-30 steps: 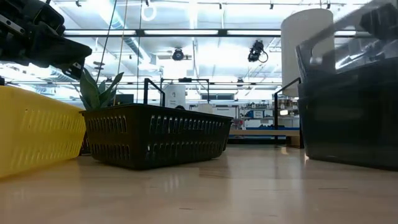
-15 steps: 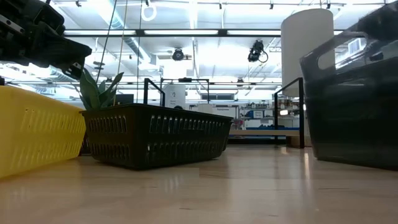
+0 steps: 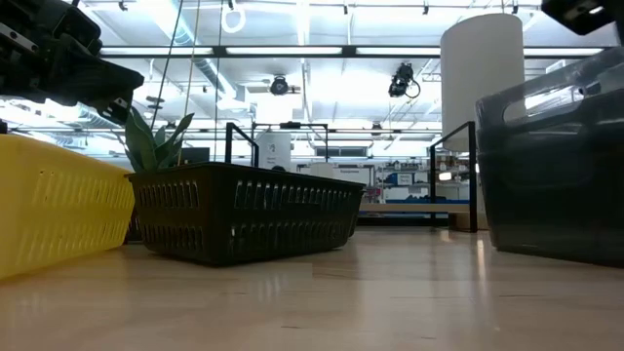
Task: Stack baskets on shelf by color
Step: Stack the gray bin on the stacked gray bins
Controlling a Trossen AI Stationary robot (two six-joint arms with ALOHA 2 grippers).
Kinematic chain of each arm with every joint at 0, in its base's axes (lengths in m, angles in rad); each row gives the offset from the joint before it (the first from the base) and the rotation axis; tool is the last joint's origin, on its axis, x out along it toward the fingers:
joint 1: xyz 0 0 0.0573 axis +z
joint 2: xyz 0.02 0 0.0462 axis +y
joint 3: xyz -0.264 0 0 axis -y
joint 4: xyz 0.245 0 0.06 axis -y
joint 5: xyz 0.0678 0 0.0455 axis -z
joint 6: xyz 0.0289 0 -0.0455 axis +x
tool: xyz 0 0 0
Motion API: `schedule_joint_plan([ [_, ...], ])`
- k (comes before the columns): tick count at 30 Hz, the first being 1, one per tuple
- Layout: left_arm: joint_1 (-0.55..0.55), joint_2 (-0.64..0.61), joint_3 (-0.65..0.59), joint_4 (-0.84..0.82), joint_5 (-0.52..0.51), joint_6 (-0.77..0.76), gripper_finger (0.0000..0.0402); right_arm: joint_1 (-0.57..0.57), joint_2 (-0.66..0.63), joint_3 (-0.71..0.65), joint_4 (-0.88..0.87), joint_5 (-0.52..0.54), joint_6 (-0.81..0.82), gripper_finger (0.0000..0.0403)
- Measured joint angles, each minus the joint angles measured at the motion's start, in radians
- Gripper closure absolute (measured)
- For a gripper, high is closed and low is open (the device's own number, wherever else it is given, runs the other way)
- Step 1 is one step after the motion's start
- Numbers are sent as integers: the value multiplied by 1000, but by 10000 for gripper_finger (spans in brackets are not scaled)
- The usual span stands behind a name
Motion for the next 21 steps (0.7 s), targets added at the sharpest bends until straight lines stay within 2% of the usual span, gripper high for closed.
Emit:
schedule_joint_plan([
  [2,0,0,0,0,0,0,376,-2,17,0,-5,24,2,245],
  [12,0,0,0,0,0,0,366,-105,80,0,-18,4,93,245],
  [17,0,0,0,2,0,0,370,-162,75,0,2,-82,151,245],
  [21,0,0,0,2,0,0,375,-189,59,0,-94,-138,172,245],
])
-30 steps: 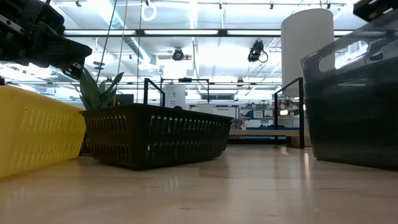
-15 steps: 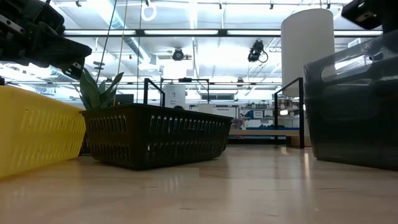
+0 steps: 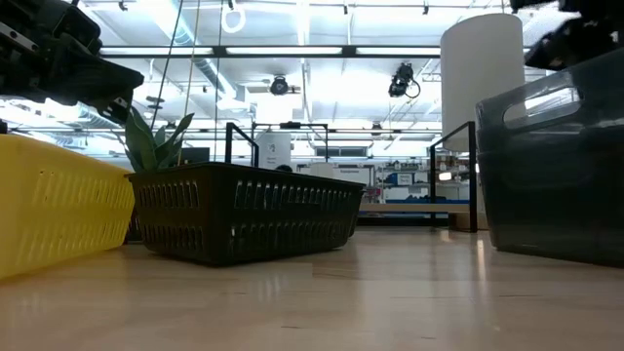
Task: Stack baskets on shelf by color
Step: Stack the gray bin on the stacked gray bins
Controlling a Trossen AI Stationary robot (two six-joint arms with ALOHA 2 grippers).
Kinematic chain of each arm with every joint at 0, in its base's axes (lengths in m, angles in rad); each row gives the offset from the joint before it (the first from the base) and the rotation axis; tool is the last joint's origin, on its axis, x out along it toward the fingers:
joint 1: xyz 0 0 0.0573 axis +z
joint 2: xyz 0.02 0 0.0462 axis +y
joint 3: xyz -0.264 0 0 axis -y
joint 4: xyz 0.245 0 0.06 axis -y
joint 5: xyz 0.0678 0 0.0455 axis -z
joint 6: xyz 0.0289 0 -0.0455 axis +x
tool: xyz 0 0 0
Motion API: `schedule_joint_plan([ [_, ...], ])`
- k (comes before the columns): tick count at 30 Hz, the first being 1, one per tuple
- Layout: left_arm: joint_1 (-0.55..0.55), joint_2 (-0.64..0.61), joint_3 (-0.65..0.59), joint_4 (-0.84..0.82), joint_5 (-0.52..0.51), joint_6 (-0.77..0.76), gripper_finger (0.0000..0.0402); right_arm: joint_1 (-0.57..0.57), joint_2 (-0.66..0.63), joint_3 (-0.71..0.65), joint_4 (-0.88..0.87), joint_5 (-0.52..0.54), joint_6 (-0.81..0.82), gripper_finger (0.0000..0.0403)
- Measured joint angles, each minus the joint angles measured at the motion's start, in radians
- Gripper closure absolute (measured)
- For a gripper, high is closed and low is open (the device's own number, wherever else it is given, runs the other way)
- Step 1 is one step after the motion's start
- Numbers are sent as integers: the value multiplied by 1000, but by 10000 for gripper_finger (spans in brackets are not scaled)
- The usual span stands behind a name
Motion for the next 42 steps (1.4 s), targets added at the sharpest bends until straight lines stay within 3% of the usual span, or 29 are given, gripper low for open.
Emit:
schedule_joint_plan([
  [7,0,0,0,1,0,0,371,-41,-47,0,-211,-47,88,245],
  [12,0,0,0,1,0,0,366,-64,-48,-1,-381,17,95,245],
  [19,0,0,0,1,0,0,373,-107,-45,-1,-387,-40,46,248],
  [26,0,0,0,1,0,0,366,-151,-46,-70,-381,-13,-54,258],
  [29,0,0,0,2,0,0,363,-171,-45,-115,-377,75,-143,259],
  [34,0,0,0,2,0,0,367,-215,-45,-159,-298,323,-398,259],
  [39,0,0,0,2,0,0,373,-274,-45,-182,-70,514,-691,259],
  [42,0,0,0,2,0,0,373,-305,-45,-182,119,563,-816,259],
])
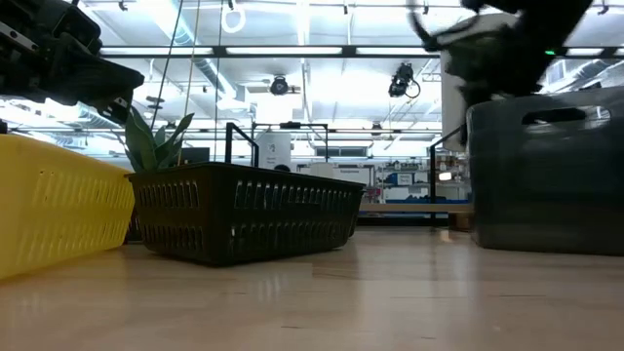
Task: Stack baskets on shelf by color
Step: Stack the gray bin on the stacked gray bins, then stack the bottom right black bin on the right black bin
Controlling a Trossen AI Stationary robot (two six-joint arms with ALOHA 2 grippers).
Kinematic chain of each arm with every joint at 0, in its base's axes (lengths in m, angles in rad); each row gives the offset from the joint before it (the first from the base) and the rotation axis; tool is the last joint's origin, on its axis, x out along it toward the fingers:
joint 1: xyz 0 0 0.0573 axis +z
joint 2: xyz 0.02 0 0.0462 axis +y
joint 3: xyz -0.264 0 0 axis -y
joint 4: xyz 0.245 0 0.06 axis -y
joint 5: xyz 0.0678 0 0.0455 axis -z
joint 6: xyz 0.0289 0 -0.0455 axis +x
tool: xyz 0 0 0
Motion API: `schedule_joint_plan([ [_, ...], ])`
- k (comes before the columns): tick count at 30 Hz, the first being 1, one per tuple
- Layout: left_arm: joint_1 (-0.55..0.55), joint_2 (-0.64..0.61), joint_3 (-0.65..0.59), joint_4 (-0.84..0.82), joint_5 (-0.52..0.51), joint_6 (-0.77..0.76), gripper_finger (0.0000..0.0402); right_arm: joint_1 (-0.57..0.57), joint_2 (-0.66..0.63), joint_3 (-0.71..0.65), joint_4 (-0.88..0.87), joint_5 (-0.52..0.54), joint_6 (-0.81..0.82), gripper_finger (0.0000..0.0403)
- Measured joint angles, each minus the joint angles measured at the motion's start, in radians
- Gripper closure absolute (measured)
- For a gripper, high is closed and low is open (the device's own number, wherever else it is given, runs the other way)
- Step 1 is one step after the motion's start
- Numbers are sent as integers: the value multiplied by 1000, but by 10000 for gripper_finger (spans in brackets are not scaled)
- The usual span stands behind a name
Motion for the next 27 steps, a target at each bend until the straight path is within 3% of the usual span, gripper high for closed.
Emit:
schedule_joint_plan([
  [2,0,0,0,0,0,0,371,-9,0,1,112,-4,-62,259],
  [5,0,0,0,0,0,0,367,-4,0,45,146,-48,-91,259],
  [9,0,0,0,0,0,0,367,25,0,155,88,-75,-5,260],
  [14,0,0,0,0,0,0,375,55,0,270,122,-263,147,260],
  [20,0,0,0,0,0,0,372,98,-1,257,353,-396,212,260],
  [27,0,0,0,1,0,0,367,125,114,225,564,-421,178,260],
])
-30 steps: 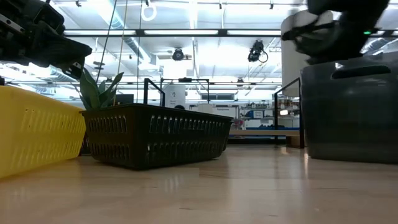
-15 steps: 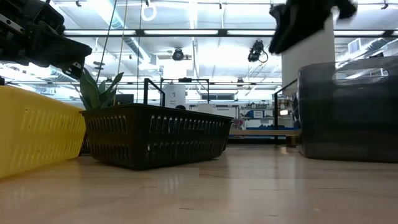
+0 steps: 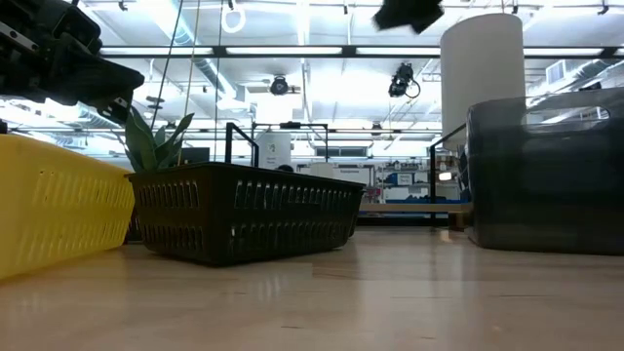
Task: Stack baskets on shelf by color
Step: Stack the bottom right black bin on the right black bin
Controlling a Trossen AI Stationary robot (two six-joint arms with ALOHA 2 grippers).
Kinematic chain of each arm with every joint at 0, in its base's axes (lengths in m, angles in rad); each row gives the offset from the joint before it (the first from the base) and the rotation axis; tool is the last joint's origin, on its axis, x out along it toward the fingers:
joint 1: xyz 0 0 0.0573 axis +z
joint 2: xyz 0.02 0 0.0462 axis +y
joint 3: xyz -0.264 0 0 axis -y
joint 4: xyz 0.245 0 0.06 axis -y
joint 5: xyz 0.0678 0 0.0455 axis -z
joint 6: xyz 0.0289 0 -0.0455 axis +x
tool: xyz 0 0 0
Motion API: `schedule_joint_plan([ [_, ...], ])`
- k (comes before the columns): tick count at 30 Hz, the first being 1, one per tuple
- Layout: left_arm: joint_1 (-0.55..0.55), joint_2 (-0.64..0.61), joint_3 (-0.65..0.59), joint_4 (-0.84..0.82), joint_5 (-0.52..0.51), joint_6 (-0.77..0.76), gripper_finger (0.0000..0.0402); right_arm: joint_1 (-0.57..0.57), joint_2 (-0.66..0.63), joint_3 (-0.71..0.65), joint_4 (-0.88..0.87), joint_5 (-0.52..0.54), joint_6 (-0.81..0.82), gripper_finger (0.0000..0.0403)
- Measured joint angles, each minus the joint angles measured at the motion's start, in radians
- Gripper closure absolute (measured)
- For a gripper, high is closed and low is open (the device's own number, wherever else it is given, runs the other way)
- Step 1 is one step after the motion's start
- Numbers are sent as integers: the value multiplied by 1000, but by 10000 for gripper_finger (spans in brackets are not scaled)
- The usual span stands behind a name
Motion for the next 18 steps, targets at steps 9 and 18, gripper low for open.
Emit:
schedule_joint_plan([
  [9,0,0,0,2,0,0,376,2,302,131,133,-119,-219,260],
  [18,0,0,0,2,0,0,366,-34,422,293,81,-94,-424,260],
])
